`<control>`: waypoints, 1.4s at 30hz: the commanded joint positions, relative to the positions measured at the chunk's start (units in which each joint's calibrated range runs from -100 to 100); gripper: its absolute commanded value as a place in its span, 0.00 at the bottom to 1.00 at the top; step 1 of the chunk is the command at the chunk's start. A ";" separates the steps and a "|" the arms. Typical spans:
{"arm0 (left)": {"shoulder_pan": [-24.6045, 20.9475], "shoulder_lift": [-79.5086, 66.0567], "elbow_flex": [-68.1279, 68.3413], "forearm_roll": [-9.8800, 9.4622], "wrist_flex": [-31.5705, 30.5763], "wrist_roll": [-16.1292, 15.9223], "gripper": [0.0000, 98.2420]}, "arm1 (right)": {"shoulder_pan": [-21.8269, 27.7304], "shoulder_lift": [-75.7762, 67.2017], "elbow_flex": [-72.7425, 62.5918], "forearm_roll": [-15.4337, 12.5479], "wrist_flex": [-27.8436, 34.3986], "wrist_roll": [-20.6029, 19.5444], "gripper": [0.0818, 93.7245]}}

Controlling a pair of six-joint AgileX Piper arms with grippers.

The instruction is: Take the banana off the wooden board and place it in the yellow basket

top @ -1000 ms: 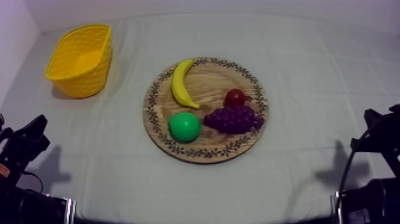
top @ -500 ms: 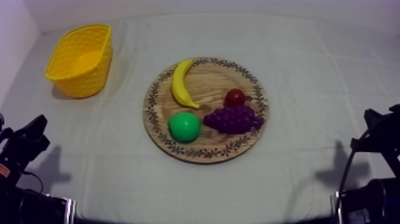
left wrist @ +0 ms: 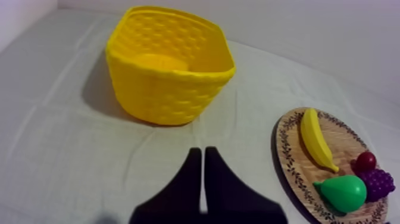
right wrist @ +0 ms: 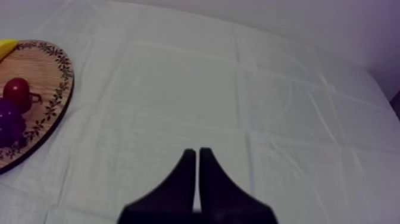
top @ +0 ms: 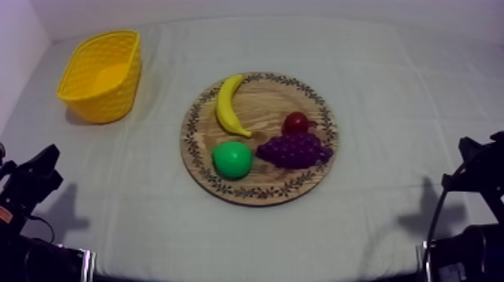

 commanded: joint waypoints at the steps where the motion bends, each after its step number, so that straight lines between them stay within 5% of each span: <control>1: 0.03 0.00 0.00 -0.01 0.01 -0.01 0.00 | 0.01 -0.02 -0.03 0.01 -0.02 0.00 0.00; 9: 0.03 0.00 0.00 -0.01 0.01 -0.33 0.00 | 0.01 -0.02 -0.03 0.01 -0.02 0.00 0.00; 15: -0.13 0.00 0.24 -0.17 -0.63 -5.90 0.00 | 0.01 -0.02 -0.03 0.01 -0.02 0.00 0.00; 21: -0.86 1.05 0.39 -0.60 -3.25 -0.23 0.00 | 0.01 -0.02 -0.03 0.01 -0.02 0.00 0.00; 30: 2.54 18.90 -13.49 -0.77 -10.00 -2.53 0.00 | 0.01 -0.02 -0.03 0.01 -0.02 0.00 0.00; 34: 4.82 27.20 -25.06 -1.13 -5.22 -0.39 0.00 | 0.01 -0.02 -0.03 0.01 -0.02 0.00 0.00; 42: 15.33 44.50 -48.05 -6.70 7.76 8.32 0.00 | 0.01 -0.02 -0.03 0.01 -0.02 0.01 0.00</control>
